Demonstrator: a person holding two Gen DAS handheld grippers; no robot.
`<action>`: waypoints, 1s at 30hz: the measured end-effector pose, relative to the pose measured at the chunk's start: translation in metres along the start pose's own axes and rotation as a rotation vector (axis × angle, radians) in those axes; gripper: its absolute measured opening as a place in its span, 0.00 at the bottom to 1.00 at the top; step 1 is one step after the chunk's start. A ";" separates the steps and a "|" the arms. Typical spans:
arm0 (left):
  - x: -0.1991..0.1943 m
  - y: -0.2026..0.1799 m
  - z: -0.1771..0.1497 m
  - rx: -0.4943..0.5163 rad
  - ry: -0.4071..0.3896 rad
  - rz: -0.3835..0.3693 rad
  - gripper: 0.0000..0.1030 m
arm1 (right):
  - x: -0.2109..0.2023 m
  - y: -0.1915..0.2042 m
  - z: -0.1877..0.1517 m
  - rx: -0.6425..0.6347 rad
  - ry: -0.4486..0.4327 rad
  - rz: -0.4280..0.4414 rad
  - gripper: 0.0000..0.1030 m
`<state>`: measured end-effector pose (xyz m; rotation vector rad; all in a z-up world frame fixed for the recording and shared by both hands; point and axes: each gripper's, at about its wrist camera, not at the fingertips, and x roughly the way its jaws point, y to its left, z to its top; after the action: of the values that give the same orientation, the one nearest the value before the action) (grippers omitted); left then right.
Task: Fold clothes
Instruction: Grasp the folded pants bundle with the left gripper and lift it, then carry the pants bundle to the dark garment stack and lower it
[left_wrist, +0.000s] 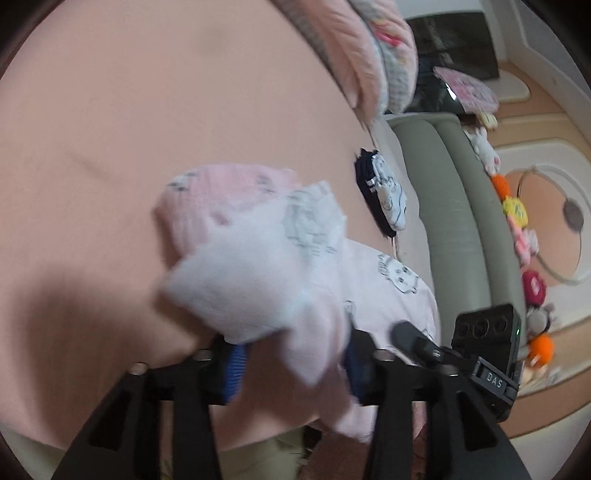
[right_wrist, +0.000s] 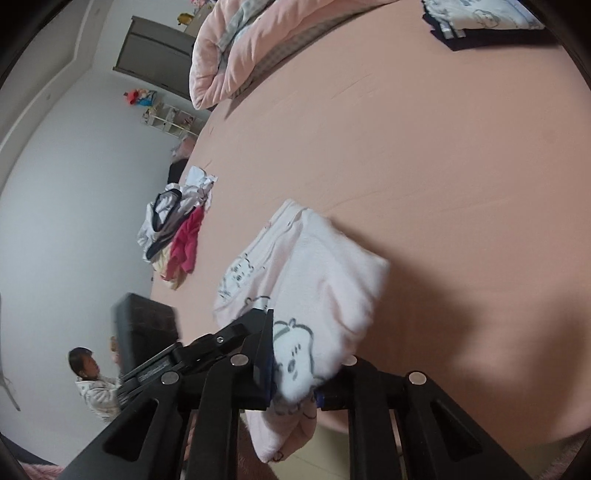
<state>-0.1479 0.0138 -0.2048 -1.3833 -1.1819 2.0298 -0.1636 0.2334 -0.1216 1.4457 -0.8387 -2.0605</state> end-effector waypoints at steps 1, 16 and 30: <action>-0.001 0.005 0.001 -0.014 -0.009 -0.008 0.57 | -0.004 -0.002 0.001 0.001 0.009 0.007 0.13; -0.011 -0.032 0.011 0.202 -0.155 0.044 0.26 | 0.026 -0.064 -0.023 0.138 0.006 -0.123 0.35; 0.055 -0.154 0.038 0.430 -0.101 -0.015 0.27 | -0.076 -0.049 0.042 0.003 -0.165 -0.153 0.14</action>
<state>-0.2235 0.1228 -0.1026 -1.0689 -0.7268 2.1985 -0.1812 0.3282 -0.0966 1.3948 -0.8174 -2.3196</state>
